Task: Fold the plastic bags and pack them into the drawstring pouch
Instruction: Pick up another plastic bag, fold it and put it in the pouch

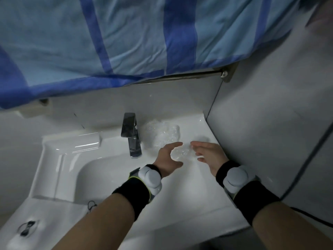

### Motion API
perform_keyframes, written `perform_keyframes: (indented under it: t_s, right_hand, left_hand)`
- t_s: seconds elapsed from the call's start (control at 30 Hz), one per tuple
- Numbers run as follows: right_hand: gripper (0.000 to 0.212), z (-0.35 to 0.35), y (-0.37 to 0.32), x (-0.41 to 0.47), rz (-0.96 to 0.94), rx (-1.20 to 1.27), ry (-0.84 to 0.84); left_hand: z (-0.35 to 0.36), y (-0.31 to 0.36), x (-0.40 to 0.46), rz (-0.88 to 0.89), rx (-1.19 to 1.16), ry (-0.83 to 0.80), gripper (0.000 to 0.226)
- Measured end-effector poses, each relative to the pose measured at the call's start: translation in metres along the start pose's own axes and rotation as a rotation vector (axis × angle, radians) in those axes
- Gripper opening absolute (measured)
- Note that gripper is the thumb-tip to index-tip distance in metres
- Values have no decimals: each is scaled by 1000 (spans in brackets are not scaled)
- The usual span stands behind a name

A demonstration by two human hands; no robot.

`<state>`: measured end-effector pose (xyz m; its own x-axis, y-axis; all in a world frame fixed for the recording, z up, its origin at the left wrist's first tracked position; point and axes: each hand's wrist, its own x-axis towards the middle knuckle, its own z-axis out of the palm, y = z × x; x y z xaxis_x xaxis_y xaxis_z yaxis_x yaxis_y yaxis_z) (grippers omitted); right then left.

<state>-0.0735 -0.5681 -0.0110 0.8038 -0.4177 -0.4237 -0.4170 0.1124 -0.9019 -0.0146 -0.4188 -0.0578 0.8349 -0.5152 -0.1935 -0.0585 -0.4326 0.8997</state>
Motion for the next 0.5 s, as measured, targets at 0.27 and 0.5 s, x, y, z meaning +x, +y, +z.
perform_keyframes:
  t_s: [0.27, 0.5]
  right_hand:
    - [18, 26, -63, -51, -52, -67, -115]
    - [43, 68, -95, -78, -247, -324, -225]
  left_hand:
    - [-59, 35, -44, 30, -95, 4, 15]
    - [-134, 74, -94, 50, -108, 10, 12]
